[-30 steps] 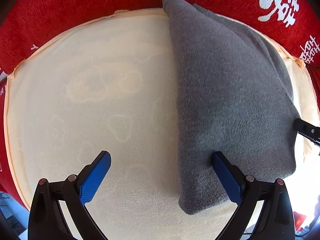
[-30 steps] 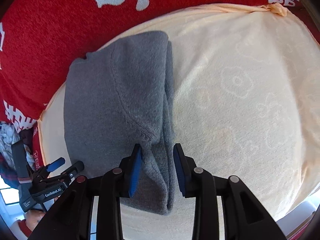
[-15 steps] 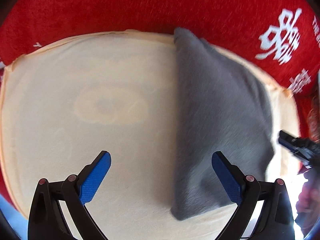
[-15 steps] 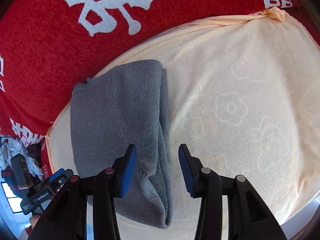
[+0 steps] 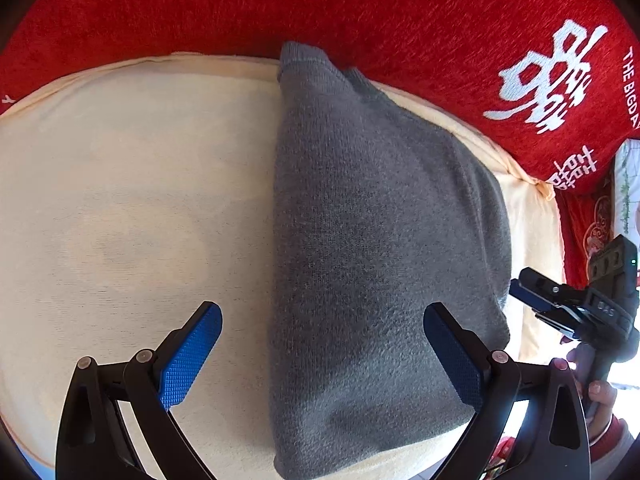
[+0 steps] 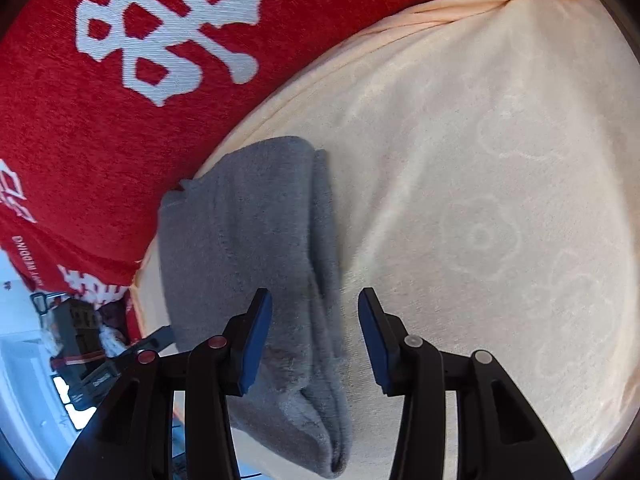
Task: Fold small clothes
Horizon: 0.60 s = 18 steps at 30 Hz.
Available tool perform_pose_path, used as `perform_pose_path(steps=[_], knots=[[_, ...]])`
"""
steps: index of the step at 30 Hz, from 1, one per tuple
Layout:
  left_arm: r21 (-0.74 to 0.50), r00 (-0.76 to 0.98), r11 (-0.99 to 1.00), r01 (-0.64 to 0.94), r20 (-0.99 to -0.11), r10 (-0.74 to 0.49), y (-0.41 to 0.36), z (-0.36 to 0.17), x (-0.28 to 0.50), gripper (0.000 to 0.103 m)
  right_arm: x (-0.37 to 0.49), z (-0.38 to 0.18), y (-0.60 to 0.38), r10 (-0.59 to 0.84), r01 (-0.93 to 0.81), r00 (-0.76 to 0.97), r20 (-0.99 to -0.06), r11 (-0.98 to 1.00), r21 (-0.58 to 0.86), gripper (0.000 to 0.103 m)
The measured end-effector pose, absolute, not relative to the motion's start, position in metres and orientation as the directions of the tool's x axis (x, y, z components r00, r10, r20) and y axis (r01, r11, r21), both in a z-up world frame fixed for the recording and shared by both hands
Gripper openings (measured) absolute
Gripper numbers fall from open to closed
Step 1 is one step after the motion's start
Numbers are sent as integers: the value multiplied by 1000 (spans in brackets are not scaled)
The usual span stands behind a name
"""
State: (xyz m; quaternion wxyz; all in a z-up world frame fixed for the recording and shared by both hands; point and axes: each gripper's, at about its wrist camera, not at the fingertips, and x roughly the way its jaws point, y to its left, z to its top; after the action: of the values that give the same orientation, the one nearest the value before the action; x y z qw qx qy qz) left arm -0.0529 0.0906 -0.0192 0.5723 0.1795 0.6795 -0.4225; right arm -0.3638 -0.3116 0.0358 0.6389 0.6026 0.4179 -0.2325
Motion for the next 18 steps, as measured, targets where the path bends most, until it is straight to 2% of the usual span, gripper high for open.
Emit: perform_pose_path(steps=[4,5,6,10,14,16,17,18], knots=[[-356,-277,587,727,-935,-223,85,-25,-55,101,-343,27,-313,239,787,538,-809,201,583,46],[-353,-275,590,726,-936,-221,84,-26,-55,101,-338,25,-313,231,798,516,-824,219,561,17],[-350,-272,593,725,-937,-220,82,-26,-55,101,-332,25,-314,220,806,496,-840,243,539,8],[-334,-258,592,733,-942,-212,75,-31,-58,101,-321,31,-318,161,808,459,-874,333,486,8],[-335,-266,608,719,-942,-204,74,-37,-58,101,-332,16,-323,196,823,481,-855,235,517,9],[-330,-261,606,724,-944,-202,76,-36,-58,101,-348,20,-328,188,823,499,-846,202,530,17],[-329,-261,605,726,-944,-200,76,-36,-59,101,-352,21,-329,192,822,504,-842,193,536,24],[-328,-261,602,728,-945,-199,76,-36,-59,101,-357,22,-329,200,820,508,-838,185,542,36]])
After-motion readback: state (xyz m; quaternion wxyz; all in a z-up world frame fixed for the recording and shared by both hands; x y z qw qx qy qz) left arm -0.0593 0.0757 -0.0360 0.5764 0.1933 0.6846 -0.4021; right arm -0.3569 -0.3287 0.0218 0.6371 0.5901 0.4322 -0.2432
